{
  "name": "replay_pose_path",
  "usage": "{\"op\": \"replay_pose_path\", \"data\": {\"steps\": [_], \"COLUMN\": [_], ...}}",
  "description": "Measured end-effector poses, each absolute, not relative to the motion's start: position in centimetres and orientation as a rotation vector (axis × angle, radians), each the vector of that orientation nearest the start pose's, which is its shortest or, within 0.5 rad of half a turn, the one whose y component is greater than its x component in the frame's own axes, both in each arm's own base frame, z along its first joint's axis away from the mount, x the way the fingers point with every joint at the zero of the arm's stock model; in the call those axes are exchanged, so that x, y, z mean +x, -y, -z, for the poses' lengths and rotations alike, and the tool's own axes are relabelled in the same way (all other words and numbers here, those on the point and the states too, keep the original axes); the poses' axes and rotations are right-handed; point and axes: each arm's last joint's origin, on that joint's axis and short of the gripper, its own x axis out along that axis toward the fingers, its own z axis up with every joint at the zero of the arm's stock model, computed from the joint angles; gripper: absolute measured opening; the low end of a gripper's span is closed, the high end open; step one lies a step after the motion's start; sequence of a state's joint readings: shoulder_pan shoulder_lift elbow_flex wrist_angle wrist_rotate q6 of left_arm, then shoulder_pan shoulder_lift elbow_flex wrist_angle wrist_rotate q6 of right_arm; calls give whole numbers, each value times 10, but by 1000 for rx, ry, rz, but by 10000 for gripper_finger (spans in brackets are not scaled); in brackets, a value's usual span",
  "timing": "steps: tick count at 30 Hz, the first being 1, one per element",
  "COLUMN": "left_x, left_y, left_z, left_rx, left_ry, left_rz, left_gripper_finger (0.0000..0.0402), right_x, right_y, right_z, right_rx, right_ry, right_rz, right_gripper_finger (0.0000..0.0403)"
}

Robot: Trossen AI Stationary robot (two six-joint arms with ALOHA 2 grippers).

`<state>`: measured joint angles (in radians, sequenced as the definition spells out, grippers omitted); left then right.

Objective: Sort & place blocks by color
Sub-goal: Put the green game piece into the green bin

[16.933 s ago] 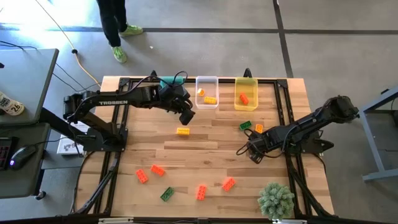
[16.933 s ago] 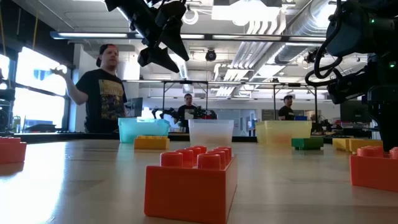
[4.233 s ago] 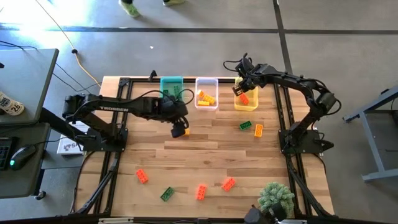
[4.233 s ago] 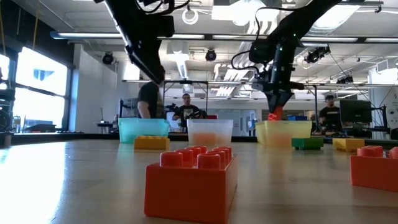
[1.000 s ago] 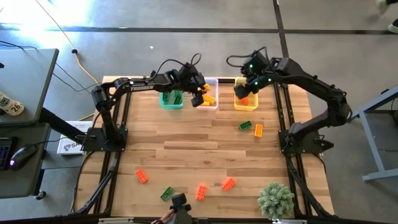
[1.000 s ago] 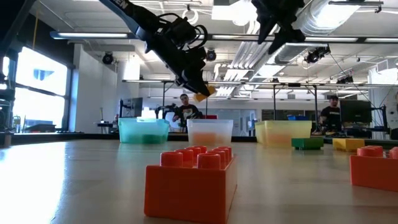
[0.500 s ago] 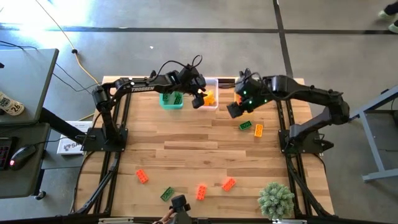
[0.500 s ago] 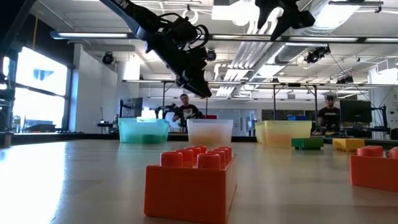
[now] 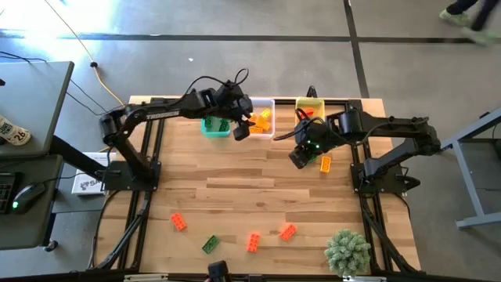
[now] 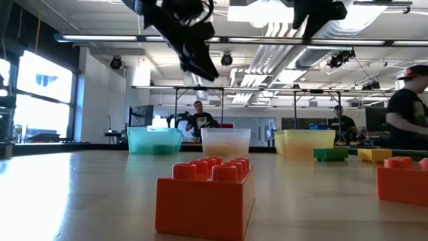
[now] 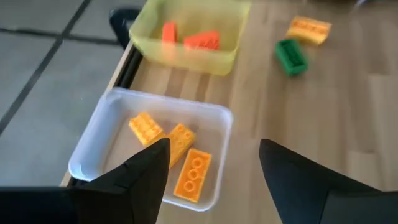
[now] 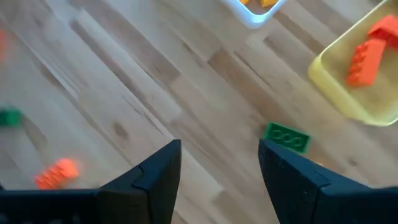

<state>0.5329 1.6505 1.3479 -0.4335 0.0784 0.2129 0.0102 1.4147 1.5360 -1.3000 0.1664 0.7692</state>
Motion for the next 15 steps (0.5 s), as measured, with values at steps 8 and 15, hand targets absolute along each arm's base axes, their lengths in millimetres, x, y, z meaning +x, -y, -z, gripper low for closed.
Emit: {"op": "replay_pose_path", "data": {"steps": [8,15], "left_x": [291,278], "left_y": [-144,-122], "left_z": [-325,-338], "left_rx": [-11,-39], "left_ry": [-730,-760], "left_rz": [-303,-270], "left_gripper_finger": [236,236], "right_x": [246,246], "right_y": [15,26], "right_z": [-354,-317], "right_rx": [283,154], "right_ry": [-1218,-1361], "right_rz": [410,233], "right_gripper_finger": [201,201]}}
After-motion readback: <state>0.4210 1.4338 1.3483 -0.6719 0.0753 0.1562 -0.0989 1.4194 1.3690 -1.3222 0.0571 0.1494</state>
